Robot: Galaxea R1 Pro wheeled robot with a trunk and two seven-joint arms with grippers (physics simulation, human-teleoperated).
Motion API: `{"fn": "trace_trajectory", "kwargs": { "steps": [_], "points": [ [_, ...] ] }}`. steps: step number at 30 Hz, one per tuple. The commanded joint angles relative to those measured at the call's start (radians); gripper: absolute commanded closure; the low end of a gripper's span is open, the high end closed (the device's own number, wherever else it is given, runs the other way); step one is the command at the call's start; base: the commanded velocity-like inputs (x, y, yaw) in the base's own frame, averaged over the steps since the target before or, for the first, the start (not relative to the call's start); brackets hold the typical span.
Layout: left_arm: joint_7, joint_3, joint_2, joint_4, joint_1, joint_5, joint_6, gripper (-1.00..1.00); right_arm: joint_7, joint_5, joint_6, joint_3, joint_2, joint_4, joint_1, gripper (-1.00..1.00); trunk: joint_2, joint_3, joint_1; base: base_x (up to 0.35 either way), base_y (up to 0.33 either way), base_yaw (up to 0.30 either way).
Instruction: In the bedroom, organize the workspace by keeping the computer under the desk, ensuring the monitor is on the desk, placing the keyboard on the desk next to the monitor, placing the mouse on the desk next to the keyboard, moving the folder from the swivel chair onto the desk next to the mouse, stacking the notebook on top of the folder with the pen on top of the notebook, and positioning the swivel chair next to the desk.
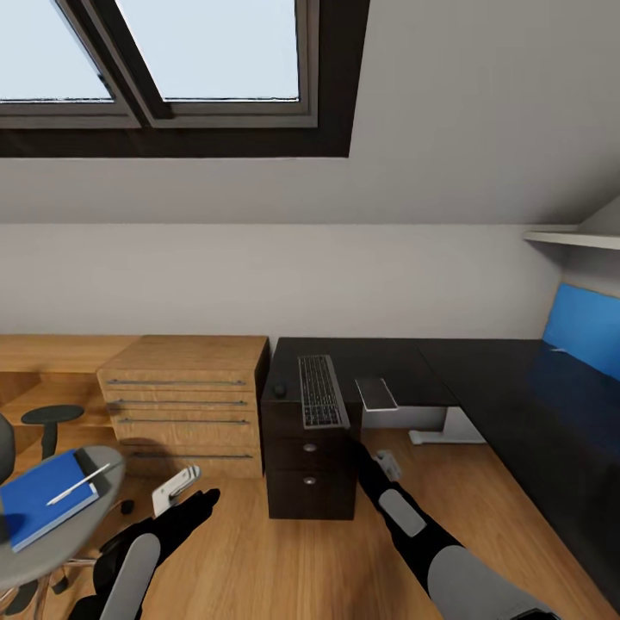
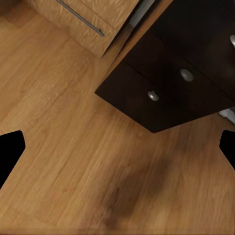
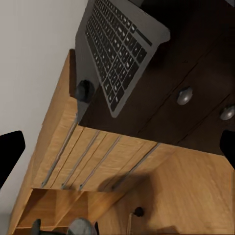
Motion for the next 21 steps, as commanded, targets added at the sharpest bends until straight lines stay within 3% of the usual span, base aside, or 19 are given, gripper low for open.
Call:
{"fn": "trace_trajectory", "kwargs": {
  "steps": [1, 4, 5, 6, 10, 17, 21],
  "points": [
    [0.009, 0.001, -0.001, -0.001, 0.0, 0.011, 0.003, -1.0, -0.009, -0.032, 0.006, 0.0, 0.0, 0.011, -0.001, -1.0, -0.008, -0.004, 0.004, 0.0, 0.0, 0.0],
    [0.009, -0.005, -0.002, 0.0, 0.0, 0.012, 0.003, -1.0, -0.052, -0.107, 0.064, -0.015, -0.002, 0.029, -0.002, -1.0, -0.029, -0.014, 0.015, 0.0, 0.0, 0.0],
    [0.009, -0.038, -0.001, 0.0, 0.002, 0.012, 0.004, -1.0, -0.113, -0.168, 0.107, -0.021, -0.004, 0.035, -0.002, -1.0, -0.036, -0.017, 0.019, 0.0, 0.0, 0.0],
    [0.009, -0.048, -0.001, 0.0, 0.002, 0.012, 0.004, -1.0, -0.123, -0.176, 0.105, -0.022, -0.004, 0.034, -0.003, -1.0, -0.043, -0.02, 0.023, 0.0, 0.0, 0.0],
    [0.009, -0.065, -0.001, 0.0, 0.002, 0.013, 0.004, -1.0, -0.135, -0.185, 0.042, -0.014, -0.003, 0.022, -0.003, -1.0, -0.071, -0.033, 0.038, 0.0, 0.0, 0.0],
    [0.009, -0.069, -0.001, -0.005, 0.019, 0.014, 0.004, -1.0, -0.135, -0.176, 0.035, 0.004, -0.007, 0.013, -0.003, -1.0, -0.12, -0.055, 0.065, 0.0, 0.0, 0.0],
    [0.008, -0.069, -0.001, -0.02, 0.031, 0.014, 0.006, -1.0, -0.072, -0.172, 0.043, 0.012, -0.008, 0.012, -0.003, -1.0, -0.148, -0.067, 0.081, 0.0, 0.0, 0.0]
  ]
}}
